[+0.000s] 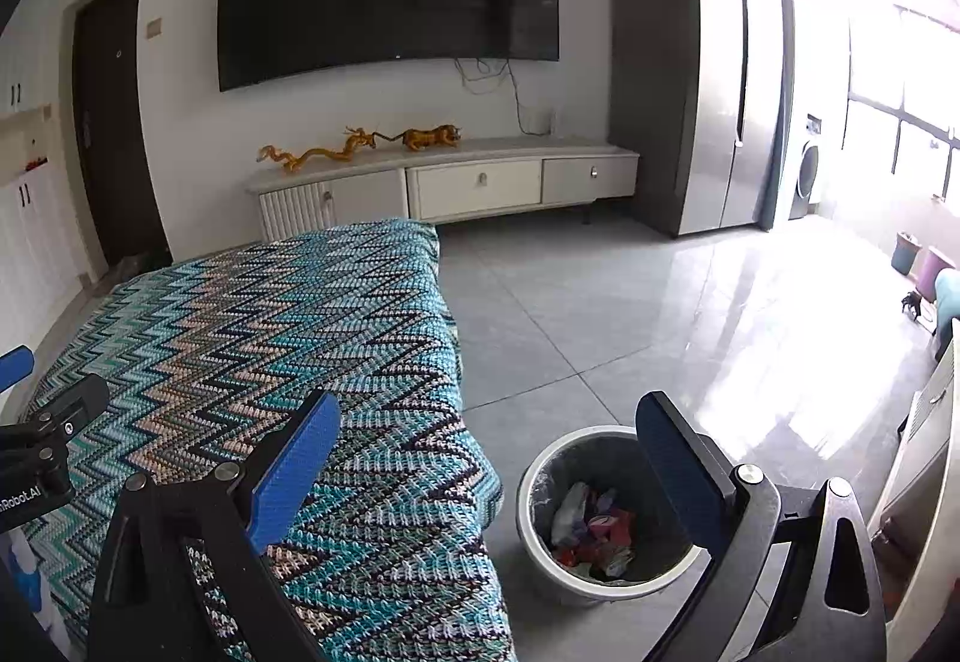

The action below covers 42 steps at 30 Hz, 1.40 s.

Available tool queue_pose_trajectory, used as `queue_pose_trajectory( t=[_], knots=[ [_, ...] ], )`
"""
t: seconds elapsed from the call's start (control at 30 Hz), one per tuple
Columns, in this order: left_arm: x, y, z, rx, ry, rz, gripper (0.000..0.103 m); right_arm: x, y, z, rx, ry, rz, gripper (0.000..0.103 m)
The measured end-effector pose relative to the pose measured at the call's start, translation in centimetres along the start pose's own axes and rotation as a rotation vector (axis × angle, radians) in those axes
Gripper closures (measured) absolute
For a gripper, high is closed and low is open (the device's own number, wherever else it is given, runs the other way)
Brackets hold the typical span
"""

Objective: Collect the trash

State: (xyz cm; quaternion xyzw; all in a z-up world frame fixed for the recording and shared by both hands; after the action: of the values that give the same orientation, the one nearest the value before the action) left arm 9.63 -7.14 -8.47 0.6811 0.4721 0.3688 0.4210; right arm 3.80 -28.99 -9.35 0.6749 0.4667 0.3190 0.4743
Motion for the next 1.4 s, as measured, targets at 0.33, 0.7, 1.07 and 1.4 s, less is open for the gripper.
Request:
queue_pose_trajectory(
  t=[0.33, 0.7, 1.07, 1.4],
  knots=[
    [-1.3, 0.4, -0.9, -0.015, -0.022, 0.005, 0.0, -0.8, 0.2, -1.0, -0.018, -0.02, 0.0, 0.005],
    [-1.2, 0.3, -1.6, -0.014, 0.003, 0.003, 0.0, -1.1, 0.2, -1.9, -0.03, -0.029, -0.005, 0.005],
    [-0.6, 0.6, -3.0, -0.039, 0.015, -0.015, 0.0, -0.9, 0.8, -3.3, -0.057, -0.03, -0.01, 0.005],
    [-0.4, 0.7, -4.4, -0.053, 0.02, -0.024, 0.0, -0.6, 1.2, -4.8, -0.079, -0.022, -0.016, 0.005]
  ],
)
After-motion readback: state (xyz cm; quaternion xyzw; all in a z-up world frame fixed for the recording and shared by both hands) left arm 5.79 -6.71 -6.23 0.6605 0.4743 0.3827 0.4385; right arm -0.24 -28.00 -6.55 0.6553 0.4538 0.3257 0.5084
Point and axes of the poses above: each gripper's, at about its wrist camera, not at the fingertips, and z roughly the way its jaws point, x to its left, y to its top, the point moved 10 cm from there along z, roughly the way its jaws point, and after that the axes turned 12 degrees about -x, right-handed, at the moved point
